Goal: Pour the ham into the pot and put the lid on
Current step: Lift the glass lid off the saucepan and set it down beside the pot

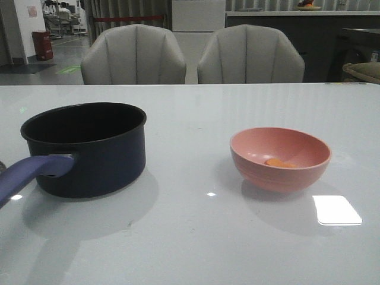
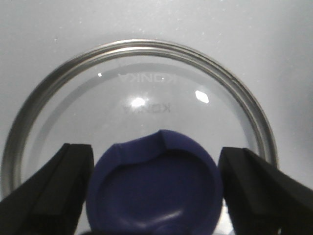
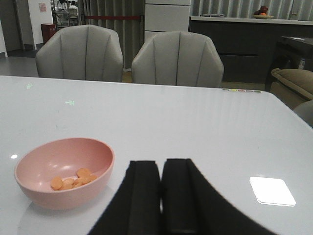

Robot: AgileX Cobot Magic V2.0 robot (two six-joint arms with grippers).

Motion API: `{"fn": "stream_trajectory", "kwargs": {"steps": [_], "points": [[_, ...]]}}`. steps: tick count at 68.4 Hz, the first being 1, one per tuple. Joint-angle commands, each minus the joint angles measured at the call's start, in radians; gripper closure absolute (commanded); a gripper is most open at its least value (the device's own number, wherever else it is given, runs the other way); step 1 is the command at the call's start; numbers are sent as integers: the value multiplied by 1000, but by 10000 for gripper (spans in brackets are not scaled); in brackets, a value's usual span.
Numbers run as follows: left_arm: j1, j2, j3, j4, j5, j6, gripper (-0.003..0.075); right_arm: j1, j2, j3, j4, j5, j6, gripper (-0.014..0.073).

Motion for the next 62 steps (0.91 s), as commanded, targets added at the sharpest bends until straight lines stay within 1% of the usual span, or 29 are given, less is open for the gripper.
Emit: {"fn": "stream_trajectory", "kwargs": {"steps": [1, 16, 26, 38, 43, 48, 53, 62], "points": [[-5, -37, -28, -10, -63, 0, 73, -6, -20, -6, -10, -86, -6, 432], [-5, -55, -37, -8, -62, 0, 80, -6, -20, -6, -10, -86, -6, 432], [-12, -152, -29, -6, -56, 0, 87, -6, -20, -6, -10, -86, -6, 432], [-81, -387, 58, -10, -97, 17, 87, -6, -20, -6, -10, -86, -6, 432], [-129, -508, 125, -26, -152, 17, 87, -6, -20, -6, -10, -86, -6, 432], [-164, -606, 170, -26, -177, 17, 87, -6, -20, -6, -10, -86, -6, 432], [-191, -709, 208, -26, -173, 17, 87, -6, -20, -6, -10, -86, -6, 432], [-208, -892, 273, -51, -141, 17, 87, -6, -20, -6, -10, -86, -6, 432]]}}
